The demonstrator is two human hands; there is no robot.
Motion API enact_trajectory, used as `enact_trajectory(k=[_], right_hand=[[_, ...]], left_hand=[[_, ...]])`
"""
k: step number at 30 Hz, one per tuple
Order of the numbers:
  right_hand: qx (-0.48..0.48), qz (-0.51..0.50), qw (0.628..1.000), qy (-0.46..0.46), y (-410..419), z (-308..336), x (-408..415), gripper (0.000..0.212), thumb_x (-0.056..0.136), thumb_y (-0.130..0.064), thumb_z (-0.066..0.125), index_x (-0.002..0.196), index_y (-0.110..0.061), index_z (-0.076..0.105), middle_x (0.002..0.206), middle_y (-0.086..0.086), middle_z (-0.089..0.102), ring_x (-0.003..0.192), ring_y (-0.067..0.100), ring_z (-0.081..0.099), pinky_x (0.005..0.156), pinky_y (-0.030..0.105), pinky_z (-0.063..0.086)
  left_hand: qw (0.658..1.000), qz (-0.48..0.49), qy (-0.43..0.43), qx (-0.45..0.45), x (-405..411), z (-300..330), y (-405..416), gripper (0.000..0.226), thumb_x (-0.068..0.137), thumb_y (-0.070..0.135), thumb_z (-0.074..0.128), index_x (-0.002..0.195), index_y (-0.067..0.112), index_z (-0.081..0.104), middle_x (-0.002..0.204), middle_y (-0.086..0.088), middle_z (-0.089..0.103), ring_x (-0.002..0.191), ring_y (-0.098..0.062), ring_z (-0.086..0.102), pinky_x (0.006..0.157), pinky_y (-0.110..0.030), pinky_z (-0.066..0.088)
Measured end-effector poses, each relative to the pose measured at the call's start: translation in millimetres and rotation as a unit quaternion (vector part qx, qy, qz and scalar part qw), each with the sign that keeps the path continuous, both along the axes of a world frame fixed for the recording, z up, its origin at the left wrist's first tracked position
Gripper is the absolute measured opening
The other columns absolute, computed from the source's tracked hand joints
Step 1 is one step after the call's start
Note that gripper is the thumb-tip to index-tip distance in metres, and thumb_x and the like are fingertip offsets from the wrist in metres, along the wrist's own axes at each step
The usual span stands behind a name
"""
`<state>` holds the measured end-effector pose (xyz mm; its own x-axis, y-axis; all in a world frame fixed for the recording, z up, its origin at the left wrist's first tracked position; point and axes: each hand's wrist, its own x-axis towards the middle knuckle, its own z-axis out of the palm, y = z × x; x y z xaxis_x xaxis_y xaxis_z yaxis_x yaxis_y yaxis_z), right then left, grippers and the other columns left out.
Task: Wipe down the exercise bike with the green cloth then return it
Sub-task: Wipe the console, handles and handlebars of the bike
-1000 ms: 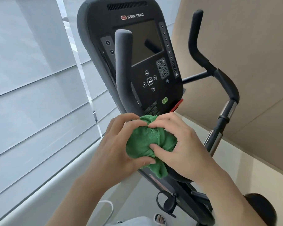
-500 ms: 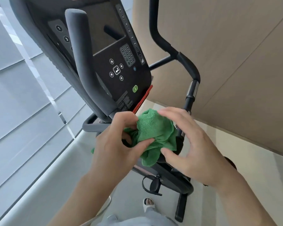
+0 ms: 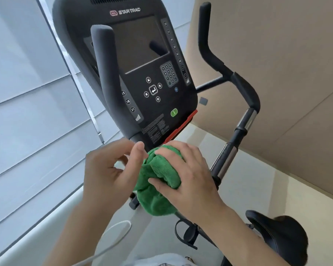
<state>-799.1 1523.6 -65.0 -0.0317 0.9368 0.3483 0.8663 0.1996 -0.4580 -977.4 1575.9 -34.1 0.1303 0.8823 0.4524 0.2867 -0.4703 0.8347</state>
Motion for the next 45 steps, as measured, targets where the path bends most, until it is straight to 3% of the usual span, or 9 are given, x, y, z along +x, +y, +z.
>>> enact_trajectory(k=[6,17,21,25,29,34,38,42,45], right_hand=[[0.021,0.114,0.993,0.037,-1,-11,37,0.043,0.095,-0.046,0.072,0.132,-0.025,0.067,0.145,-0.005,0.054,0.136,0.02,0.046,0.106,0.044,0.047],[0.079,0.22,0.97,0.06,-7,-42,130,0.04,0.082,-0.025,0.077,0.122,-0.018,0.077,0.143,-0.004,0.063,0.145,0.021,0.047,0.119,0.047,0.037],[0.091,0.203,0.971,0.084,10,-47,159,0.032,0.078,-0.021,0.072,0.108,-0.014,0.08,0.131,-0.002,0.07,0.133,0.019,0.057,0.11,0.047,0.046],[0.095,0.197,0.972,0.09,26,-45,176,0.026,0.076,-0.02,0.069,0.099,-0.013,0.08,0.12,-0.001,0.074,0.122,0.02,0.062,0.104,0.045,0.05],[0.078,0.161,0.979,0.1,47,-42,219,0.028,0.075,-0.02,0.065,0.097,-0.014,0.081,0.12,-0.002,0.074,0.12,0.02,0.063,0.104,0.043,0.053],[0.061,0.071,0.993,0.075,73,-43,251,0.035,0.077,-0.024,0.06,0.102,-0.011,0.079,0.118,-0.001,0.074,0.118,0.021,0.063,0.1,0.045,0.056],[0.047,0.114,0.991,0.055,49,-41,214,0.034,0.075,-0.031,0.063,0.101,-0.017,0.08,0.116,-0.003,0.073,0.116,0.019,0.063,0.101,0.046,0.05],[0.068,0.181,0.98,0.05,4,-48,155,0.033,0.08,-0.05,0.075,0.097,-0.022,0.077,0.119,-0.007,0.069,0.122,0.014,0.06,0.106,0.041,0.04],[0.114,0.194,0.973,0.057,6,-56,158,0.032,0.088,-0.046,0.076,0.097,-0.015,0.077,0.115,-0.001,0.072,0.117,0.018,0.064,0.102,0.041,0.045]], left_hand=[[0.998,0.044,0.021,0.039,34,-6,-18,0.023,0.096,0.008,0.064,0.076,0.016,0.073,0.076,0.005,0.071,0.076,-0.021,0.067,0.07,-0.023,0.051],[0.985,0.111,0.118,0.052,109,-29,-51,0.021,0.097,0.017,0.062,0.079,0.016,0.073,0.089,0.013,0.071,0.09,-0.013,0.068,0.075,-0.037,0.053],[0.976,0.106,0.174,0.073,136,-34,-53,0.023,0.098,0.018,0.06,0.079,0.015,0.073,0.086,0.012,0.07,0.085,-0.008,0.065,0.077,-0.033,0.051],[0.959,0.146,0.234,0.067,161,-41,-41,0.032,0.101,0.027,0.054,0.074,0.015,0.065,0.074,0.007,0.063,0.072,-0.017,0.059,0.068,-0.042,0.048],[0.937,0.163,0.301,0.071,182,-46,-43,0.033,0.103,0.033,0.049,0.078,0.018,0.065,0.074,0.008,0.06,0.068,-0.017,0.056,0.06,-0.036,0.047],[0.941,0.192,0.27,0.065,181,-46,-45,0.029,0.103,0.028,0.051,0.076,0.022,0.057,0.072,0.012,0.056,0.061,-0.01,0.048,0.056,-0.016,0.035],[0.954,0.214,0.195,0.076,180,-49,-48,0.025,0.101,0.02,0.052,0.08,0.016,0.065,0.078,0.01,0.063,0.069,-0.014,0.057,0.063,-0.033,0.047],[0.959,0.23,0.14,0.091,178,-48,-50,0.021,0.1,0.014,0.053,0.084,0.014,0.068,0.082,0.009,0.065,0.076,-0.014,0.061,0.069,-0.031,0.049],[0.956,0.218,0.173,0.093,180,-47,-52,0.021,0.1,0.018,0.052,0.087,0.015,0.067,0.084,0.008,0.065,0.076,-0.015,0.06,0.067,-0.033,0.048]])
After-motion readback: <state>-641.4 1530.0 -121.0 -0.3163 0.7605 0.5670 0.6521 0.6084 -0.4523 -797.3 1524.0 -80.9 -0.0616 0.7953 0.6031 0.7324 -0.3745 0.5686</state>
